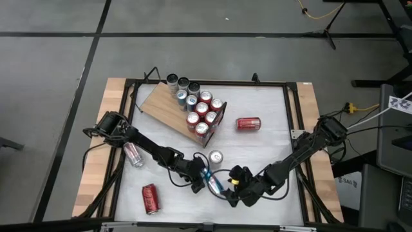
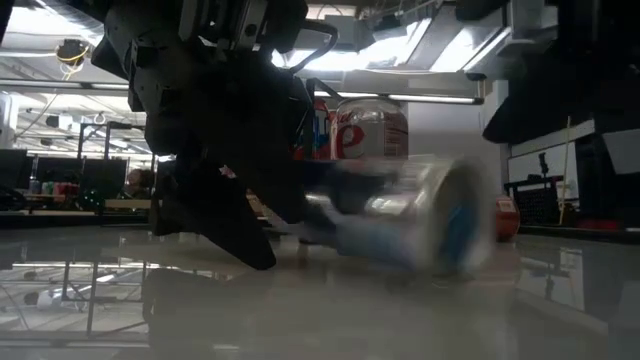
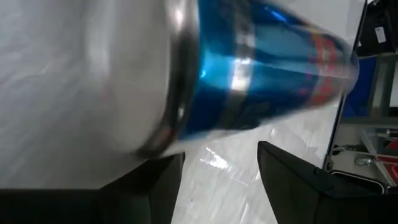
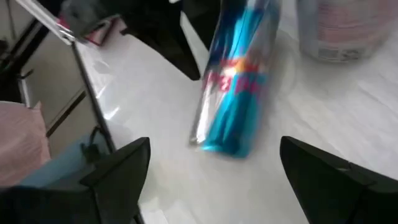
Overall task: Pick and place cans onto a shelf
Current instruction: Put the blue and white soda can on the shelf aligned with the other blue and white soda cans
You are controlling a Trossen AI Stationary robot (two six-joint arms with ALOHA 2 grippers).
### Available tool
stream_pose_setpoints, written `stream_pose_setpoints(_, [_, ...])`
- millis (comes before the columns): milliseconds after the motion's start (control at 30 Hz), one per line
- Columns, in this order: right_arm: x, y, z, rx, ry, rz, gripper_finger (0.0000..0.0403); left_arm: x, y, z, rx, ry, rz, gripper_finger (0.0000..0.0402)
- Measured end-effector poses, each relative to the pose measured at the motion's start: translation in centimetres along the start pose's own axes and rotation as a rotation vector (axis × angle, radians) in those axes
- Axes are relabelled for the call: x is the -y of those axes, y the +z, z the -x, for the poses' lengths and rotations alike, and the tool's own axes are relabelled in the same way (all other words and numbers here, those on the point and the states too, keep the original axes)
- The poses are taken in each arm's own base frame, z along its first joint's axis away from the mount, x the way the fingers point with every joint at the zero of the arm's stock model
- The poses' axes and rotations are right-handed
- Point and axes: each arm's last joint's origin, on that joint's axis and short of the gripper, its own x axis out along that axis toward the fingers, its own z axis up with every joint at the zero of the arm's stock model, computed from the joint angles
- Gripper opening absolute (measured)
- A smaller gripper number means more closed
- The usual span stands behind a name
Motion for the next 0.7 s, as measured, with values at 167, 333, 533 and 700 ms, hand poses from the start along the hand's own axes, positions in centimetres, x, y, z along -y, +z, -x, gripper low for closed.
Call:
stream_pose_setpoints(167, [0.2,0.7,-0.3,-0.016,-0.001,-0.008,0.0351,0.0,0.0,0.0,-0.003,0.001,0.000,0.0204])
stream_pose_setpoints(333, [0.3,0.9,-0.4,-0.015,-0.003,0.018,0.0351,0.0,-0.1,0.0,-0.016,-0.009,-0.045,0.0204])
stream_pose_setpoints(533, [0.3,0.9,-0.4,-0.030,0.002,0.033,0.0351,0.8,-0.6,1.0,-0.077,-0.049,-0.158,0.0205])
stream_pose_setpoints(700, [0.4,0.9,-0.4,-0.034,-0.005,0.038,0.0351,2.6,-0.5,3.5,-0.037,-0.114,-0.279,0.0205])
